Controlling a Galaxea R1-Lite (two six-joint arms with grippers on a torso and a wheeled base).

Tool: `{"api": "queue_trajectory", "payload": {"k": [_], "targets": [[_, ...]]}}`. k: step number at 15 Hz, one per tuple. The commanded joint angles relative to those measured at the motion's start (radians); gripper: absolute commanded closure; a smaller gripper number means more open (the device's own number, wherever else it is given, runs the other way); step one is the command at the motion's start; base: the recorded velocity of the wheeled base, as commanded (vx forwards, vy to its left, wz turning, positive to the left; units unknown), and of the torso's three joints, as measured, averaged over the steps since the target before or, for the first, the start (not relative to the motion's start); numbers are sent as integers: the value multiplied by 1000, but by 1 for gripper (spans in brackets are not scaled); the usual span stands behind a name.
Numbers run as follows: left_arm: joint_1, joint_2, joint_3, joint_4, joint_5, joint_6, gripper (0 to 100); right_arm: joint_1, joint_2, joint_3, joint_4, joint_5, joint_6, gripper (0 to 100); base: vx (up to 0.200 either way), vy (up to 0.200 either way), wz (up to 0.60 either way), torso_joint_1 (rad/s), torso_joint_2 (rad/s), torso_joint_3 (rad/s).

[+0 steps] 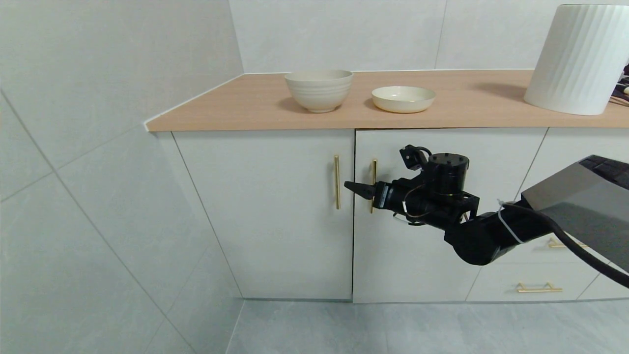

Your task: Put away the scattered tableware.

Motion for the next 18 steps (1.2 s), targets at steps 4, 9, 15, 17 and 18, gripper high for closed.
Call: {"api": "queue_trajectory", "payload": {"k": [4,9,15,17,18], "targets": [[0,0,0,0,0,0,0,0,-127,111,1,151,57,0,0,0,0,0,0,0],[0,0,0,0,-1,0,0,-2,-277,291,0,257,71,0,0,0,0,0,0,0],[0,0,0,0,0,0,0,-2,-405,539,-111,323,69,0,0,0,0,0,0,0],[0,0,0,0,0,0,0,0,-406,582,-169,323,71,0,0,0,0,0,0,0],[-2,0,0,0,0,0,0,0,-408,610,-190,323,71,0,0,0,0,0,0,0]]}}
